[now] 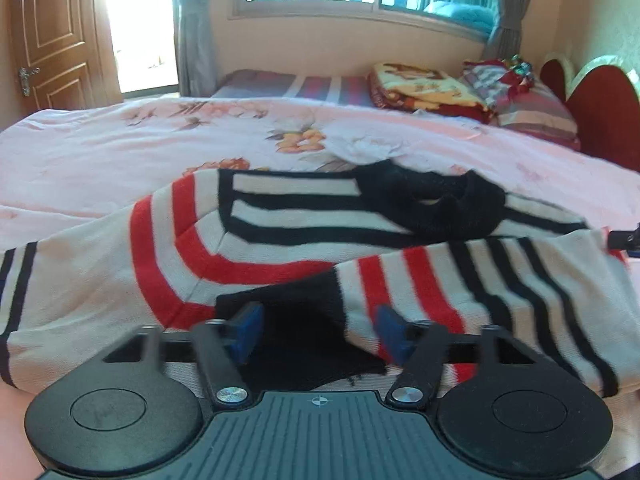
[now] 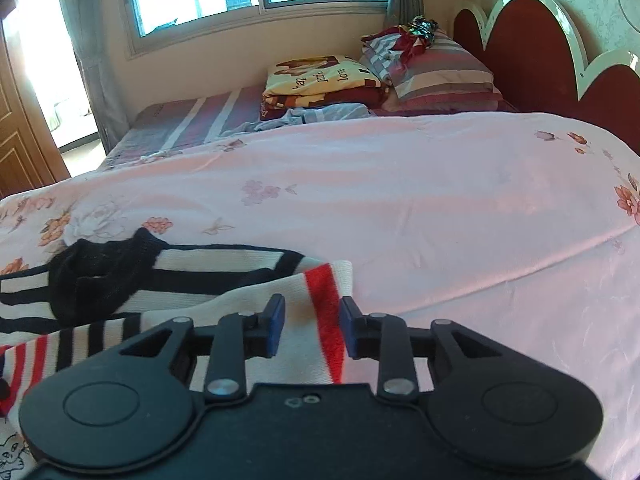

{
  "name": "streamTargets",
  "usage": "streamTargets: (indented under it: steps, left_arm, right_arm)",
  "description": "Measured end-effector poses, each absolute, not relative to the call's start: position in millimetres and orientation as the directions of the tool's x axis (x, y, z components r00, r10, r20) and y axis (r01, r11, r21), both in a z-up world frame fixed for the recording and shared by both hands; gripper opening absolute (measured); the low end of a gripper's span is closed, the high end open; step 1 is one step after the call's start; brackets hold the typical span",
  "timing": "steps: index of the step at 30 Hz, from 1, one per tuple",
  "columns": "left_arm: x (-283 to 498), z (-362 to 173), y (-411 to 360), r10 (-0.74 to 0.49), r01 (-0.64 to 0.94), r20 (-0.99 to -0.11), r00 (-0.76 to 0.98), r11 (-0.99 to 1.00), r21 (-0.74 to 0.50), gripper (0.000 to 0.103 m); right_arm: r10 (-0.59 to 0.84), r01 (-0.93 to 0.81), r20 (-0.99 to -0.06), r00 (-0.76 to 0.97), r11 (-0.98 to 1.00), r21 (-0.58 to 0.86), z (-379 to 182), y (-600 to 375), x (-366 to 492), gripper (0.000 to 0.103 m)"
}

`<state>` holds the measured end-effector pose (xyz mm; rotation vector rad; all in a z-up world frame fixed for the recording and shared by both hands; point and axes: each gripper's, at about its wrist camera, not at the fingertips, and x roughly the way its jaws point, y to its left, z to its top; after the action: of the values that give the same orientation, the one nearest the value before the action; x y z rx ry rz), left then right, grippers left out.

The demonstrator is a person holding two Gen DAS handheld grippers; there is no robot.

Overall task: Fold small clothes
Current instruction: 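Reach the left gripper to the other sleeve's black cuff and grasp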

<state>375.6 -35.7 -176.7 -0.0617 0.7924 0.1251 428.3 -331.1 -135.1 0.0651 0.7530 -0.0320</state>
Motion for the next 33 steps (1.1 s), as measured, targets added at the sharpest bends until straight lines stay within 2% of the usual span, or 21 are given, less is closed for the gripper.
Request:
streamTargets:
  steps: [1,3,7,9,11,12,15,19,24,29,33]
  left_arm:
    - [375.3,-181.3,-34.5,0.089,-0.132,-0.714,0.694,0.991,-0.005,0.078]
    - [373.5,-182.2,-30.9,0.080,-0.128,-0.710,0.699,0.992,-0.014,0.080]
    - [373.0,-177.9,-24.0,0.068,-0.143,-0.733,0.677,0.989,-0.041,0.080]
    - [373.5,-179.5,-26.7,0.074,-0.135,-0.733,0.676,0.991,-0.025,0.081]
    - [375.6,-182.2,-28.0,0.092,-0.147,-0.735,0.671,0.989,-0.011,0.089]
    - [376.8,-183.0,-26.3,0.092,-0.159,-0.739,0.667,0.987,-0.021,0.090]
    - [373.8,-178.5,-20.9,0.074,-0.172,-0.745,0.663,0.984,-0.056,0.090]
    - [355.3,-168.3,-5.5,0.088,-0.210,-0.738,0.669,0.975,-0.074,0.090]
    - [329.5,-159.3,36.9,0.146,-0.272,-0.733,0.664,0.961,-0.055,0.090]
    - [297.9,-161.9,117.9,0.183,-0.441,-0.747,0.639,0.883,-0.162,0.090]
    - [263.5,-173.9,188.8,0.175,-0.579,-0.765,0.620,0.760,-0.295,0.090]
  right_arm:
    - [-0.013,0.046,-0.693,0.720,0.999,0.028,-139.4,-327.3,428.9,0.037]
    - [-0.045,0.053,-0.729,0.683,0.999,-0.012,-154.0,-326.6,435.4,0.032]
    - [-0.051,0.065,-0.720,0.692,0.998,-0.008,-142.8,-326.3,433.4,0.029]
    - [-0.029,0.048,-0.693,0.721,0.999,0.008,-131.5,-323.6,425.8,0.032]
    - [-0.022,0.028,-0.685,0.728,1.000,-0.002,-125.1,-317.9,421.2,0.033]
    - [-0.003,0.021,-0.689,0.724,1.000,0.017,-122.3,-317.0,419.5,0.033]
    - [0.062,-0.022,-0.682,0.729,0.998,0.067,-112.1,-309.5,409.3,0.036]
    - [0.127,-0.094,-0.667,0.735,0.992,0.085,-105.3,-284.2,395.5,0.052]
    - [0.190,-0.160,-0.684,0.704,0.981,0.109,-114.8,-238.3,384.4,0.052]
    - [0.235,-0.209,-0.693,0.681,0.970,0.124,-125.1,-188.5,369.1,0.050]
    - [0.253,-0.237,-0.712,0.655,0.963,0.124,-134.0,-147.4,363.3,0.050]
